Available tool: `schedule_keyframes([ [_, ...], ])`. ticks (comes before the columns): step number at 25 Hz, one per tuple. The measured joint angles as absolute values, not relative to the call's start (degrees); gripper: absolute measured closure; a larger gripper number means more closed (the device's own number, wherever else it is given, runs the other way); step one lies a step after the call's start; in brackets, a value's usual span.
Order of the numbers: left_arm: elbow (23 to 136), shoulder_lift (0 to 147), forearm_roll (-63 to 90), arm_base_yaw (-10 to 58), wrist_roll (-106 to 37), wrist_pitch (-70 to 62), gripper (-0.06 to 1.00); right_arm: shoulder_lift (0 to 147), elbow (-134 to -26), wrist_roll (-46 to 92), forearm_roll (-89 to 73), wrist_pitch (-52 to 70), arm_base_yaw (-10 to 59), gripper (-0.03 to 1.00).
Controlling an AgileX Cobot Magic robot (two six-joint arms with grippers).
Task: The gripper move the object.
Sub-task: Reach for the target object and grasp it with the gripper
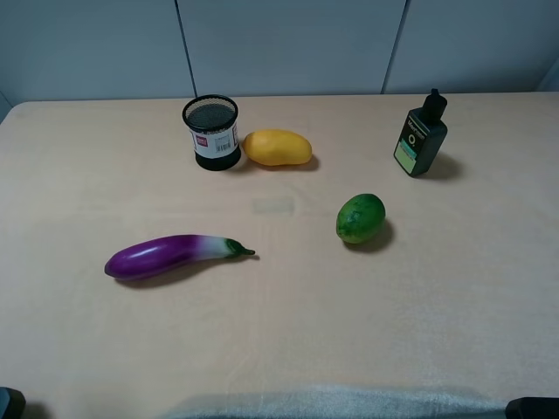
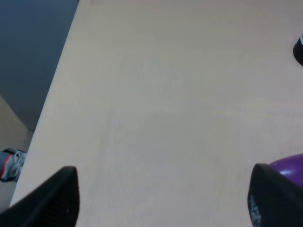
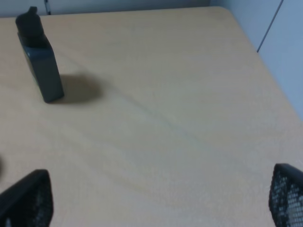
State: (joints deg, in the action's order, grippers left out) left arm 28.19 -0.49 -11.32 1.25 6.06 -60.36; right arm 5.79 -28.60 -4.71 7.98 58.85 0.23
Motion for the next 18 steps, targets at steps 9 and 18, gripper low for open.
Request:
schedule_keyframes([
  [9, 28.2, -0.5, -11.3, 1.3, 6.1, -60.3, 0.15, 5.8, -28.6, -4.7, 8.0, 58.9, 0.2, 0.27],
  [18, 28.2, -0.5, -11.3, 1.3, 6.1, -60.3, 0.15, 5.8, -28.6, -4.7, 8.0, 58.9, 0.2, 0.27],
])
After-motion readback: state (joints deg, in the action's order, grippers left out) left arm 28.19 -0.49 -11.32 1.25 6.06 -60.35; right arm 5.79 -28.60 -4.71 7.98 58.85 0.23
